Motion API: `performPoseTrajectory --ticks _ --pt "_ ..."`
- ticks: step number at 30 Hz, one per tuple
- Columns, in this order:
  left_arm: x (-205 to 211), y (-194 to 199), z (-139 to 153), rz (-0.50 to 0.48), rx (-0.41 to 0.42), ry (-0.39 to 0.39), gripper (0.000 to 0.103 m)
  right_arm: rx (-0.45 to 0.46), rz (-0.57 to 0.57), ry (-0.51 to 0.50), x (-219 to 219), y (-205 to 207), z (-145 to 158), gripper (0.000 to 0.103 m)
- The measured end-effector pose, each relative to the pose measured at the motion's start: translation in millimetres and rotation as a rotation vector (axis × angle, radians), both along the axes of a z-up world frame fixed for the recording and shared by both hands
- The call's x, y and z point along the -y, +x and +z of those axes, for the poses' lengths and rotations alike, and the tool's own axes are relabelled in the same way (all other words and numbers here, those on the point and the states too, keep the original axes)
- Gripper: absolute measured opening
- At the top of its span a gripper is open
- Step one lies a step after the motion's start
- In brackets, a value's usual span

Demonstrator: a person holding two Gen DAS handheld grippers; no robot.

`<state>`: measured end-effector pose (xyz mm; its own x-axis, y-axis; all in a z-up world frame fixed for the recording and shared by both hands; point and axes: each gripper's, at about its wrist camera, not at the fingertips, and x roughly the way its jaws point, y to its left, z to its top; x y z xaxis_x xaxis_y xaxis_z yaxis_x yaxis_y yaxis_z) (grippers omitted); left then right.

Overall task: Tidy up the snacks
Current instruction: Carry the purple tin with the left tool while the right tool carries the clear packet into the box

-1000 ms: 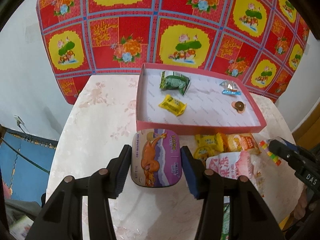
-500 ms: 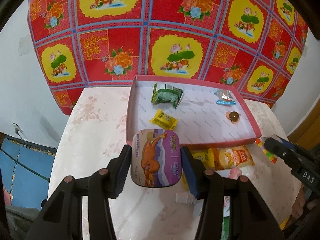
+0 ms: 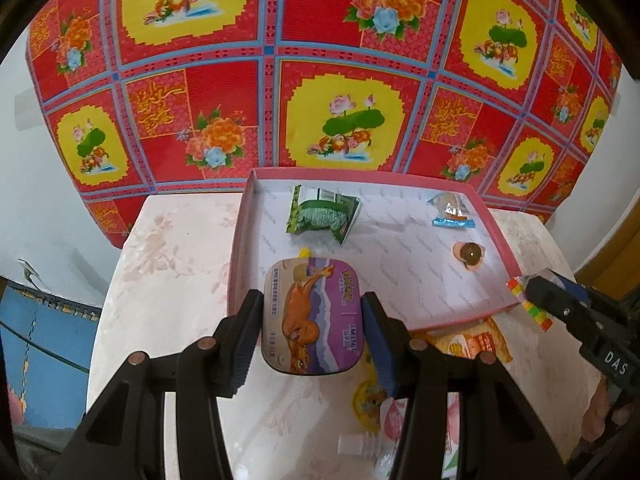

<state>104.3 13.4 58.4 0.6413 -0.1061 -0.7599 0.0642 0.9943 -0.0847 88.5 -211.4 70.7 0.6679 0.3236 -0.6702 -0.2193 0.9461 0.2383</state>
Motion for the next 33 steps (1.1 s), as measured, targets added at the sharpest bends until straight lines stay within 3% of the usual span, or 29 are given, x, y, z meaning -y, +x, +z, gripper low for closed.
performPoseTrajectory --ticks 33 --pt "17 54 -37 -0.012 -0.058 0.024 0.053 -0.056 -0.045 -0.017 11 56 -42 0.038"
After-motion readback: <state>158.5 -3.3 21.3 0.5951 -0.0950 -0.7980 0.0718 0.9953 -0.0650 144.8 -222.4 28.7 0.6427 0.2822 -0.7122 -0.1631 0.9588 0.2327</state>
